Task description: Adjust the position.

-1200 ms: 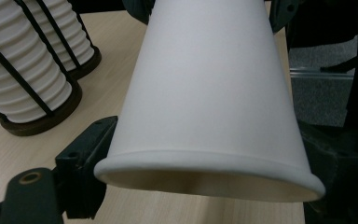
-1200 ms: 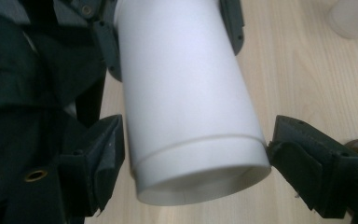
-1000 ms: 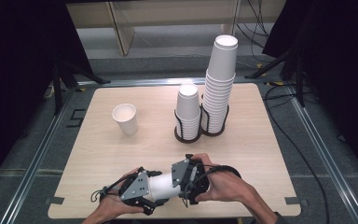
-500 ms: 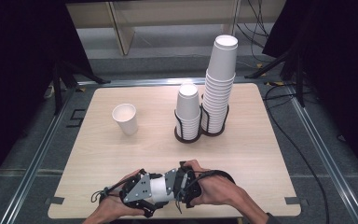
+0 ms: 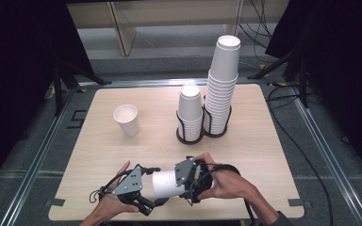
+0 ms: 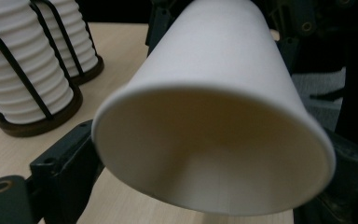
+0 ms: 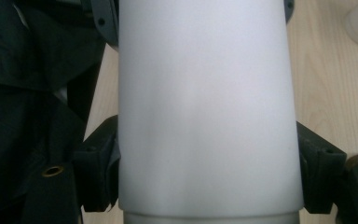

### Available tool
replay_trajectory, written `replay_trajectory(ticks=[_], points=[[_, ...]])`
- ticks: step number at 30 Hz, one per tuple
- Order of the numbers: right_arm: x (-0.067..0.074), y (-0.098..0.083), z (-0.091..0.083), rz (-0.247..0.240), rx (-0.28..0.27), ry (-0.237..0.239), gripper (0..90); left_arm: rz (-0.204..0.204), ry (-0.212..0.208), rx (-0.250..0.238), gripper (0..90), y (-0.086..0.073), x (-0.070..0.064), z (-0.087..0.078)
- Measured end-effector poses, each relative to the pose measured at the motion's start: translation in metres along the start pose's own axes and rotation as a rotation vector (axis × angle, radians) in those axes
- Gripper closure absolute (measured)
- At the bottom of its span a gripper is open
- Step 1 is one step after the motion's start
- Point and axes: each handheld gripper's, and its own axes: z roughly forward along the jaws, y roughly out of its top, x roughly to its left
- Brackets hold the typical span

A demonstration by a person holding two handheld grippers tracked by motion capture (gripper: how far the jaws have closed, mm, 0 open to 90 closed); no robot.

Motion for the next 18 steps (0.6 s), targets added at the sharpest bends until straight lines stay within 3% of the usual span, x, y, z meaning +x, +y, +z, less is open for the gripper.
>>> replay_trajectory(ticks=[3,6,9,14,18], points=[[-0.005,-0.009,-0.01,0.06,-0.092,0.03,25.2,-0.07,-0.01,-0.084,8.0,0.001,0.004,-0.003],[-0.013,-0.017,-0.014,0.104,-0.204,0.045,25.2,-0.092,0.002,-0.126,8.8,0.002,0.007,-0.008],[-0.017,-0.022,-0.015,0.145,-0.281,0.058,25.2,-0.116,-0.005,-0.179,9.7,0.001,0.008,-0.007],[-0.021,-0.027,-0.014,0.177,-0.367,0.085,25.1,-0.144,0.003,-0.191,14.2,0.001,0.007,-0.007],[-0.021,-0.027,-0.011,0.171,-0.393,0.089,25.1,-0.169,0.0,-0.205,13.8,0.002,0.007,-0.008]])
